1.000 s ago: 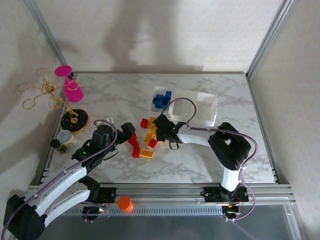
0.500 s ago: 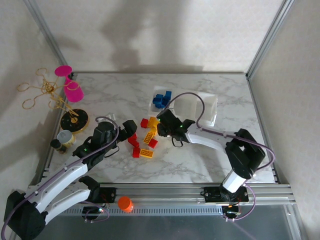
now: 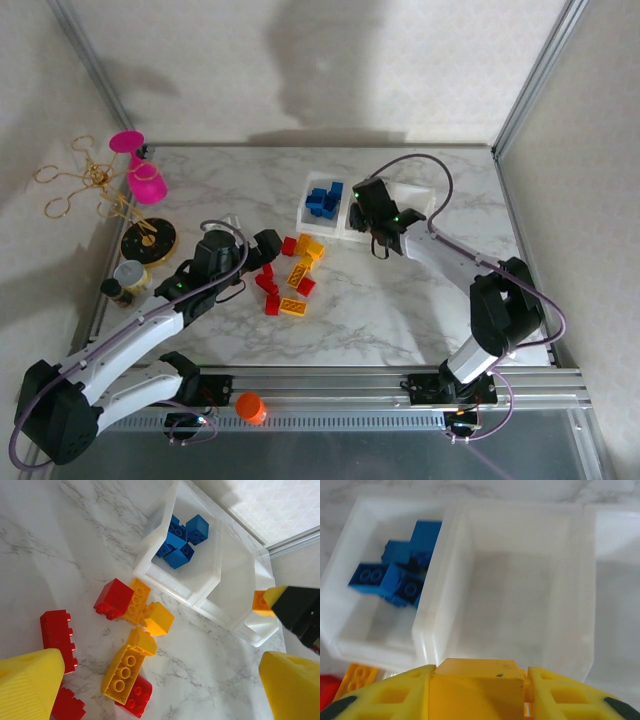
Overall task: Sort the legos into containers by color
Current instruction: Place the lego in the container.
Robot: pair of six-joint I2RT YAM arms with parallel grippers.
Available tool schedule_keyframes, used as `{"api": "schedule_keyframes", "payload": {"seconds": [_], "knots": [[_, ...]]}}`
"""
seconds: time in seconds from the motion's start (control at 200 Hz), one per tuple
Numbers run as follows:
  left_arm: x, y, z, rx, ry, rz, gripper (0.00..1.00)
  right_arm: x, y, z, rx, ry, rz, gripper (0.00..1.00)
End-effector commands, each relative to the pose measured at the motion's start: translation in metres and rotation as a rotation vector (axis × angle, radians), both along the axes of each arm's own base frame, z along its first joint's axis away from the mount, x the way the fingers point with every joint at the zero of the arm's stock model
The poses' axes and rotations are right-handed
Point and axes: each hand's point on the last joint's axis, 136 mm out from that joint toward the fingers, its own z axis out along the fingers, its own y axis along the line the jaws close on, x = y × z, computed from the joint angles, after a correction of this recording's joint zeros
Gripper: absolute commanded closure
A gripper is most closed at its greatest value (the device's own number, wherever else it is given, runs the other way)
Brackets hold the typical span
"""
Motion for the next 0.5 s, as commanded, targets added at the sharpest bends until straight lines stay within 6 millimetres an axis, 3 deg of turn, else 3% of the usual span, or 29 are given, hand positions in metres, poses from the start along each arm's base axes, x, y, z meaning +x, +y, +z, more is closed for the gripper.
{"api": "schedule_keyframes", "payload": {"seconds": [0.0, 0.235, 0.426, 0.496], "knots": [[0.008, -0.010, 0.022, -0.020, -0.059, -0.027, 0.00, 0.024, -0.001, 0.002, -0.035, -0.035, -0.004, 0.60], [0.013, -0.010, 0.018, -0.007, -0.055, -0.015, 0.00, 0.065, -0.004, -0.015, -0.082, -0.031, -0.025, 0.59], [0.015, -0.010, 0.018, 0.001, -0.058, -0.009, 0.00, 0.093, -0.008, -0.043, -0.090, 0.004, -0.029, 0.58], [0.015, -0.009, 0.018, 0.001, -0.059, -0.006, 0.00, 0.101, -0.010, -0.052, -0.102, 0.025, -0.035, 0.53]]}}
